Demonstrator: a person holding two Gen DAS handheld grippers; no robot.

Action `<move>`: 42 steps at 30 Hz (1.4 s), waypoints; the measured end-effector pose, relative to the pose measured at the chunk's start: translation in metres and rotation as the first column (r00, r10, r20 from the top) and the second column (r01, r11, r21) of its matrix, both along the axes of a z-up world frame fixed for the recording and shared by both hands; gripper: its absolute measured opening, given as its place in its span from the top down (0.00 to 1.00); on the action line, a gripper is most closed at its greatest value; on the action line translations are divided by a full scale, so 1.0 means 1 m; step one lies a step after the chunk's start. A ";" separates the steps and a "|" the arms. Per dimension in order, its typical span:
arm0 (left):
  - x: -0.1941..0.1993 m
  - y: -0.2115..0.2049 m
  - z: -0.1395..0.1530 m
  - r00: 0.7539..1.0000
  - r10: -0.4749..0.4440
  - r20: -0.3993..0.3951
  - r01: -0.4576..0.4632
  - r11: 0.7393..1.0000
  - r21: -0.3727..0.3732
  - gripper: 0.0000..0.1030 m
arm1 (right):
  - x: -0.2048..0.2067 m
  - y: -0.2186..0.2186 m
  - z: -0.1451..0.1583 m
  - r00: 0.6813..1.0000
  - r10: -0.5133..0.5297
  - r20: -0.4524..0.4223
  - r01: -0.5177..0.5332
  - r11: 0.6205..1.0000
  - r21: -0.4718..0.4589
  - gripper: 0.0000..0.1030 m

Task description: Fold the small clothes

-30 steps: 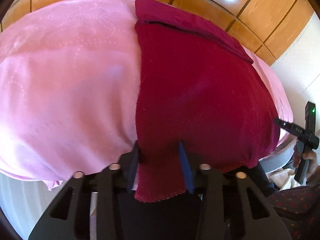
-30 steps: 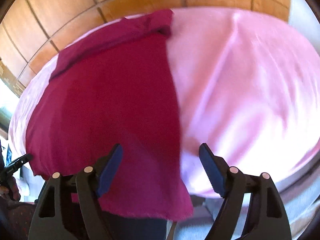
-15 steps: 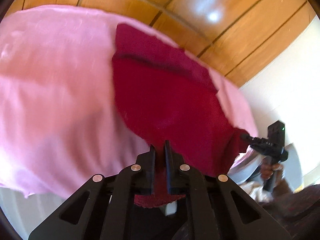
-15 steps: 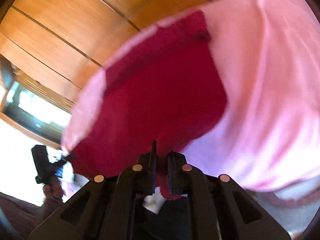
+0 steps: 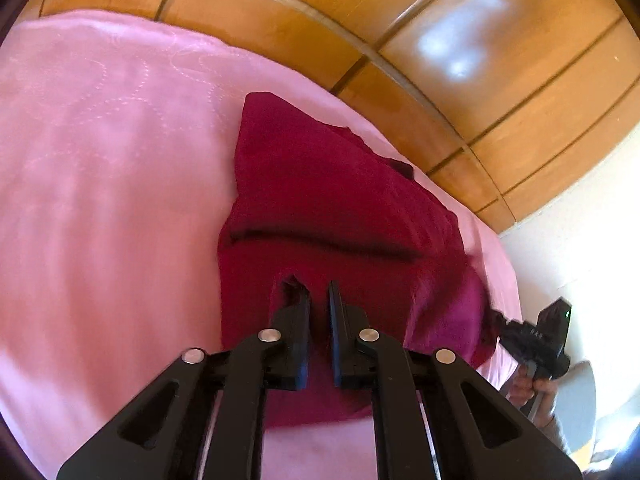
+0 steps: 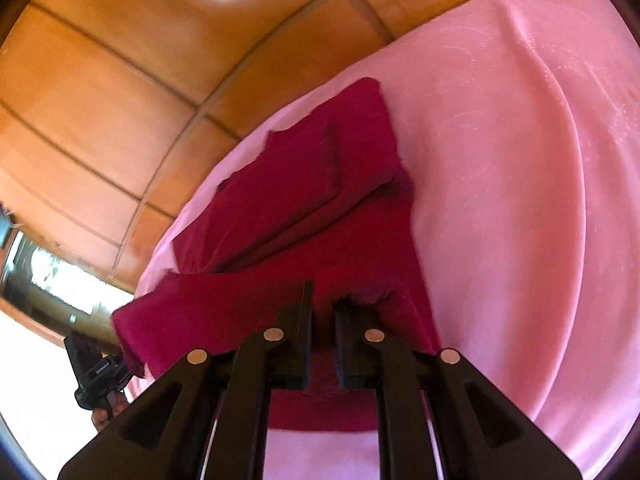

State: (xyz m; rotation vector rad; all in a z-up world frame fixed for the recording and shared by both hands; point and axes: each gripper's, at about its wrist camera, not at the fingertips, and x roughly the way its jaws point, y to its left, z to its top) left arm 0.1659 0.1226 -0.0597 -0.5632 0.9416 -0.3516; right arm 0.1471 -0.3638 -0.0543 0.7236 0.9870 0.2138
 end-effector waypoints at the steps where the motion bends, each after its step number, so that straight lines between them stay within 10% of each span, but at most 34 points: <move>1: 0.005 0.005 -0.002 1.000 0.029 -0.011 -0.029 1.000 -0.005 0.77 | 0.001 -0.002 -0.001 1.000 -0.008 -0.004 0.008 1.000 -0.006 0.87; 2: 0.010 0.010 -0.003 0.998 0.061 -0.020 -0.062 0.998 -0.022 0.56 | 0.002 -0.004 -0.002 1.000 -0.009 0.000 0.009 1.000 0.009 0.81; 4: 0.008 0.028 -0.005 0.988 0.151 -0.021 -0.152 0.984 -0.089 0.30 | 0.003 -0.009 -0.001 1.000 -0.014 0.017 0.012 0.998 0.068 0.32; 5: 0.008 0.036 -0.007 0.983 0.183 -0.026 -0.185 0.976 -0.111 0.27 | -0.001 -0.012 0.001 0.999 -0.028 0.032 0.025 0.996 0.082 0.24; 10: -0.015 0.048 -0.015 0.985 0.169 -0.023 -0.170 0.983 -0.066 0.27 | -0.031 -0.023 0.014 0.997 -0.044 0.060 0.042 0.999 0.027 0.15; 14: -0.038 0.029 -0.025 0.999 0.042 -0.001 -0.042 0.999 -0.021 0.32 | -0.051 -0.022 0.004 0.999 -0.031 0.018 0.032 0.996 -0.078 0.18; 16: -0.040 0.016 -0.032 1.000 -0.007 -0.007 0.007 1.000 0.004 0.35 | -0.056 -0.015 -0.008 1.000 -0.003 -0.020 0.000 0.991 -0.133 0.42; 22: -0.036 0.003 -0.044 0.999 -0.018 -0.035 0.020 0.999 0.047 0.85 | -0.053 0.002 -0.011 1.000 0.016 -0.022 -0.020 0.981 -0.192 0.84; 42: -0.128 0.021 -0.035 0.995 -0.074 -0.069 0.082 0.991 0.110 0.86 | -0.140 0.007 0.007 0.985 0.141 -0.102 -0.155 0.978 -0.141 0.84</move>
